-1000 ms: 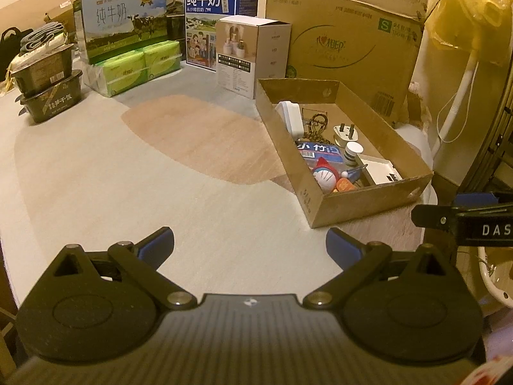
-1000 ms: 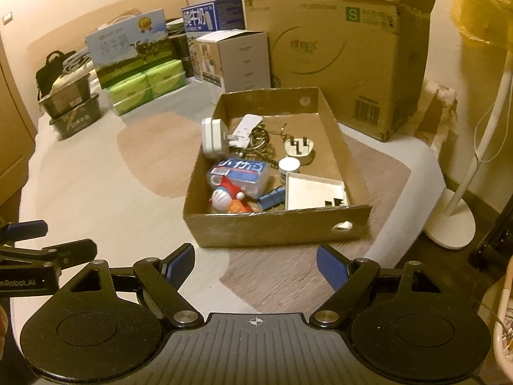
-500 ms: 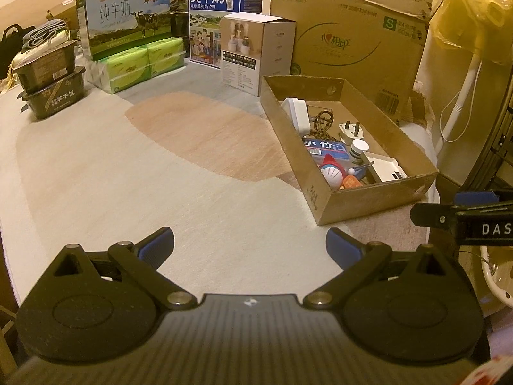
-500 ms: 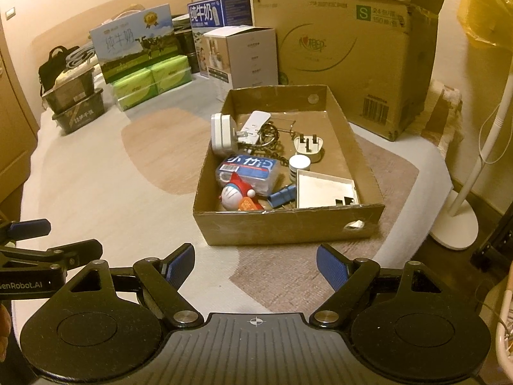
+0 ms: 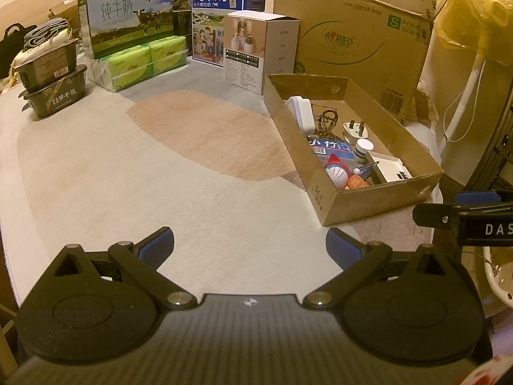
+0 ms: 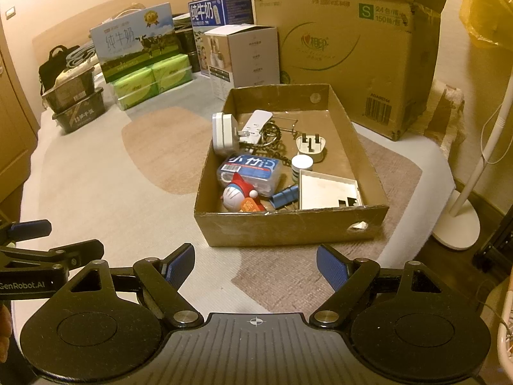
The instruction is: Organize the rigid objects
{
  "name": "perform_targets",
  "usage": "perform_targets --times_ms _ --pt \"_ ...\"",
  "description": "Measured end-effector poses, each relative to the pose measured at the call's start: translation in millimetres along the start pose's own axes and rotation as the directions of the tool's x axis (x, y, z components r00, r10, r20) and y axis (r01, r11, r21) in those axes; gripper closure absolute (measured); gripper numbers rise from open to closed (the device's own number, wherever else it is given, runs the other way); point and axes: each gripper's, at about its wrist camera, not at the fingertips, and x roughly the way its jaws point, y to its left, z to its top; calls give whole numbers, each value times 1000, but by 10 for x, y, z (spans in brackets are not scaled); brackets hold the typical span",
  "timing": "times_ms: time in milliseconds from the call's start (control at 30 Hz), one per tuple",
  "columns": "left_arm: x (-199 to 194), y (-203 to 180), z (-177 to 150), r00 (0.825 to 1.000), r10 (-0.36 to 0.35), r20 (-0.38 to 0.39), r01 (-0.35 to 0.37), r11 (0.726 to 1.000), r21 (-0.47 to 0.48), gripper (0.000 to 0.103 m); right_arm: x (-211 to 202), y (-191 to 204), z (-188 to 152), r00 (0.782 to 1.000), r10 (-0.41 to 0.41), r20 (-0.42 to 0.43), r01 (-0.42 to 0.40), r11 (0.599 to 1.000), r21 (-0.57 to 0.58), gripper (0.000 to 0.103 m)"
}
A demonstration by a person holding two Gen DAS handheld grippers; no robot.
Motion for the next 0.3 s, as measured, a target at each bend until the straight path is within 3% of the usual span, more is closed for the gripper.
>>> perform_targets --times_ms 300 --pt "35 0 -5 1000 -15 9 15 1000 -1 2 52 8 -17 1000 2 -5 -2 1000 5 20"
